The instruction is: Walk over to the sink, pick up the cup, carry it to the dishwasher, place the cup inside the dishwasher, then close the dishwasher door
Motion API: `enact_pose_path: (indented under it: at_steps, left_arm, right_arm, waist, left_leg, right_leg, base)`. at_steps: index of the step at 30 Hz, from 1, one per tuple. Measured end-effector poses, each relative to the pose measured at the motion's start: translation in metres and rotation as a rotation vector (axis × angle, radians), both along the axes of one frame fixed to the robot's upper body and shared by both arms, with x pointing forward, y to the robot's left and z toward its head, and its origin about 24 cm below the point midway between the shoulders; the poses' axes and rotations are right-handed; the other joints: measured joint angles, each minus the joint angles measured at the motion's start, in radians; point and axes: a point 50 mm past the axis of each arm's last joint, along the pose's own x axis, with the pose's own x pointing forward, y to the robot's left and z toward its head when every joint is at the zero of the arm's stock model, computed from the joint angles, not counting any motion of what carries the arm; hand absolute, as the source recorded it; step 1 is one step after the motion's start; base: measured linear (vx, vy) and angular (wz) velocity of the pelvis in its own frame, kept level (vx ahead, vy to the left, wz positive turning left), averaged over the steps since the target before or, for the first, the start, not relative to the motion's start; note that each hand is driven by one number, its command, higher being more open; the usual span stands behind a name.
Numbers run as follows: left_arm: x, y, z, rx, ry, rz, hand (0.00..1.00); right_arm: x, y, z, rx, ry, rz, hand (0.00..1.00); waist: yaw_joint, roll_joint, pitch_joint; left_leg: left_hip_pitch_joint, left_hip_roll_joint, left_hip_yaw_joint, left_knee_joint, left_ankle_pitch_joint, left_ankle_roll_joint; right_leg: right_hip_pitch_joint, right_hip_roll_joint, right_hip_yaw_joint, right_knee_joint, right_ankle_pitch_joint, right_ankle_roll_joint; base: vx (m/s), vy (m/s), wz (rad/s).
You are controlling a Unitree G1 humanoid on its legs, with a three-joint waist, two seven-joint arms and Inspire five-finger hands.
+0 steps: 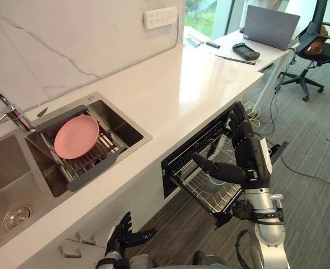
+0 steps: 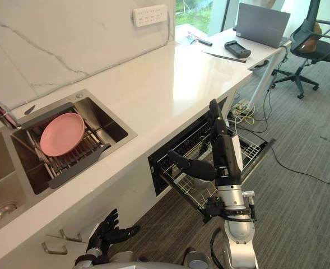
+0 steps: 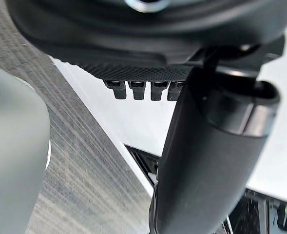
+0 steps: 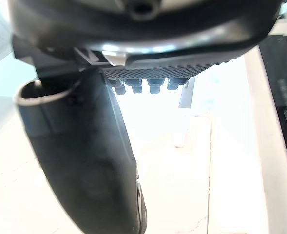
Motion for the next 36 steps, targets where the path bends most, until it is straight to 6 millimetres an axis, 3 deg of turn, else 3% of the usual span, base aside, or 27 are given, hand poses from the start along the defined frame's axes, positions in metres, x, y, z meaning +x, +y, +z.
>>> enact_pose_path:
  at_steps: [1,2,3,4,5,6,7,8,9,11,14,15,17,18,21,28,34,35,36]
  left_arm:
    - [-0.002,-0.001,-0.001,-0.007,0.008,0.003,1.00]
    - [-0.006,0.000,-0.002,-0.007,0.017,0.019,1.00]
    - [-0.007,0.002,-0.002,-0.006,0.019,0.026,1.00]
    - [-0.008,0.004,-0.002,-0.007,0.019,0.033,1.00]
    - [-0.009,0.005,-0.002,-0.011,0.020,0.033,1.00]
    - [-0.009,0.006,-0.002,-0.018,0.018,0.024,1.00]
    - [-0.007,0.006,-0.001,-0.043,0.022,-0.021,1.00]
    - [-0.005,0.006,-0.001,-0.059,0.039,-0.065,1.00]
    - [-0.005,0.005,-0.002,-0.062,0.053,-0.086,1.00]
    - [-0.005,0.003,-0.003,-0.065,0.087,-0.102,1.00]
    - [-0.003,0.006,-0.004,-0.037,0.089,-0.073,1.00]
    - [-0.005,0.012,-0.004,-0.019,0.094,-0.067,1.00]
    - [-0.005,0.027,-0.002,0.028,0.095,-0.066,1.00]
    - [-0.015,0.024,-0.006,0.029,0.128,-0.064,1.00]
    - [-0.032,0.023,-0.009,0.007,0.153,0.014,1.00]
    - [-0.048,0.026,-0.014,0.031,0.193,0.072,1.00]
    - [-0.050,0.027,-0.014,0.049,0.204,0.047,1.00]
    - [-0.053,0.028,-0.015,0.058,0.215,0.030,1.00]
    - [-0.053,0.028,-0.015,0.058,0.215,0.030,1.00]
  right_arm:
    - [0.002,-0.003,-0.002,-0.010,0.017,-0.009,1.00]
    - [0.002,-0.003,-0.004,-0.013,0.039,-0.009,1.00]
    - [0.003,-0.003,-0.005,-0.014,0.044,-0.005,1.00]
    - [0.003,-0.001,-0.005,-0.014,0.052,0.007,1.00]
    - [0.003,0.001,-0.006,-0.013,0.054,0.016,1.00]
    - [0.003,0.003,-0.007,-0.012,0.062,0.026,1.00]
    - [0.006,0.005,-0.012,-0.012,0.083,0.036,1.00]
    - [0.010,0.007,-0.019,-0.008,0.119,0.037,1.00]
    - [0.010,0.007,-0.023,-0.007,0.138,0.035,1.00]
    - [0.011,0.010,-0.032,-0.006,0.184,0.042,1.00]
    - [0.011,0.010,-0.033,-0.071,0.187,0.039,1.00]
    - [0.013,0.007,-0.037,-0.088,0.202,0.025,1.00]
    - [0.015,0.002,-0.038,-0.092,0.210,-0.002,1.00]
    - [0.017,0.000,-0.040,-0.103,0.228,-0.010,1.00]
    - [0.017,-0.008,-0.038,-0.124,0.219,-0.047,1.00]
    - [0.019,-0.007,-0.037,-0.146,0.214,-0.050,1.00]
    - [0.019,-0.006,-0.042,-0.140,0.236,-0.050,1.00]
    - [0.022,-0.004,-0.051,-0.150,0.279,-0.013,1.00]
    - [0.022,-0.004,-0.051,-0.150,0.279,-0.013,1.00]
  waist:
    - [-0.002,0.015,-0.009]
    - [0.003,0.016,-0.016]
    - [0.008,0.015,-0.019]
    - [0.018,0.019,-0.037]
    - [0.020,0.013,-0.040]
    - [0.018,0.000,-0.039]
    - [0.009,-0.011,-0.031]
    - [-0.005,-0.025,-0.022]
    - [-0.009,-0.027,-0.020]
    - [-0.021,-0.027,-0.019]
    - [-0.020,-0.026,-0.019]
    - [-0.022,-0.032,-0.018]
    - [-0.017,-0.073,-0.008]
    - [-0.010,-0.055,-0.020]
    - [0.007,-0.035,-0.035]
    - [0.034,-0.030,-0.052]
    - [0.033,-0.035,-0.058]
    - [0.029,-0.038,-0.079]
    - [0.029,-0.038,-0.079]
  left_leg:
    - [-0.007,0.028,0.042,0.000,0.009,0.013]
    - [-0.007,0.025,0.047,0.006,0.006,0.035]
    - [-0.009,0.018,0.047,0.005,0.004,0.051]
    - [-0.022,-0.001,0.047,0.001,-0.016,0.094]
    - [-0.027,-0.015,0.048,0.000,-0.021,0.105]
    - [-0.023,-0.040,0.041,-0.002,-0.028,0.116]
    - [0.003,-0.073,0.022,-0.014,-0.029,0.126]
    - [0.049,-0.105,-0.005,-0.050,-0.007,0.132]
    - [0.075,-0.114,-0.019,-0.070,0.003,0.135]
    - [0.123,-0.112,-0.084,-0.111,0.020,0.119]
    - [0.150,-0.084,-0.168,-0.150,0.036,0.092]
    - [0.155,-0.068,-0.208,-0.144,0.039,0.060]
    - [0.156,-0.084,-0.265,-0.121,0.025,0.020]
    - [0.154,-0.041,-0.272,-0.125,0.026,0.004]
    - [0.155,0.009,-0.295,-0.170,0.037,-0.027]
    - [0.155,0.014,-0.315,-0.262,0.093,-0.036]
    - [0.157,-0.001,-0.315,-0.280,0.106,-0.035]
    - [0.175,0.001,-0.319,-0.352,0.160,-0.035]
    - [0.175,0.001,-0.319,-0.352,0.160,-0.035]
  right_leg:
    - [0.015,-0.003,-0.028,-0.001,-0.010,0.020]
    - [0.029,-0.012,-0.034,0.000,-0.020,0.038]
    - [0.029,-0.017,-0.034,0.000,-0.022,0.045]
    - [0.010,-0.035,-0.029,0.035,-0.032,0.065]
    - [-0.018,-0.054,-0.019,0.100,-0.052,0.069]
    - [-0.062,-0.093,-0.007,0.257,-0.106,0.066]
    - [-0.116,-0.147,-0.003,0.449,-0.122,0.056]
    - [-0.150,-0.188,0.017,0.586,-0.095,0.042]
    - [-0.161,-0.199,0.035,0.637,-0.086,0.037]
    - [-0.169,-0.172,0.050,0.674,-0.124,0.031]
    - [-0.198,-0.068,0.100,0.492,-0.164,0.029]
    - [-0.192,-0.023,0.153,0.370,-0.150,0.035]
    - [-0.162,-0.027,0.181,0.235,-0.010,0.033]
    - [-0.132,0.003,0.154,0.202,-0.006,0.029]
    - [-0.076,0.054,0.088,0.088,0.013,-0.003]
    - [-0.026,0.074,0.054,-0.061,0.080,-0.004]
    - [-0.011,0.071,0.052,-0.112,0.107,0.003]
    - [0.014,0.083,0.050,-0.176,0.146,-0.006]
    - [0.014,0.083,0.050,-0.176,0.146,-0.006]
  base:
    - [0.00,0.107,0.60]
    - [0.06,0.173,0.46]
    - [0.13,0.210,0.19]
    - [0.15,0.176,0.04]
    - [0.19,0.156,0.14]
    - [0.23,0.128,0.37]
    - [0.24,0.122,0.66]
    - [0.24,0.091,0.74]
    - [0.23,0.033,0.86]
    - [0.26,-0.048,0.87]
    - [0.17,-0.152,0.79]
    - [0.22,-0.256,0.96]
    - [0.17,-0.293,0.88]
    - [0.16,-0.310,0.67]
    - [0.12,-0.210,0.41]
    - [0.04,-0.029,0.16]
    - [0.02,0.020,0.02]
    - [0.00,0.000,0.00]
    - [0.00,0.000,0.00]
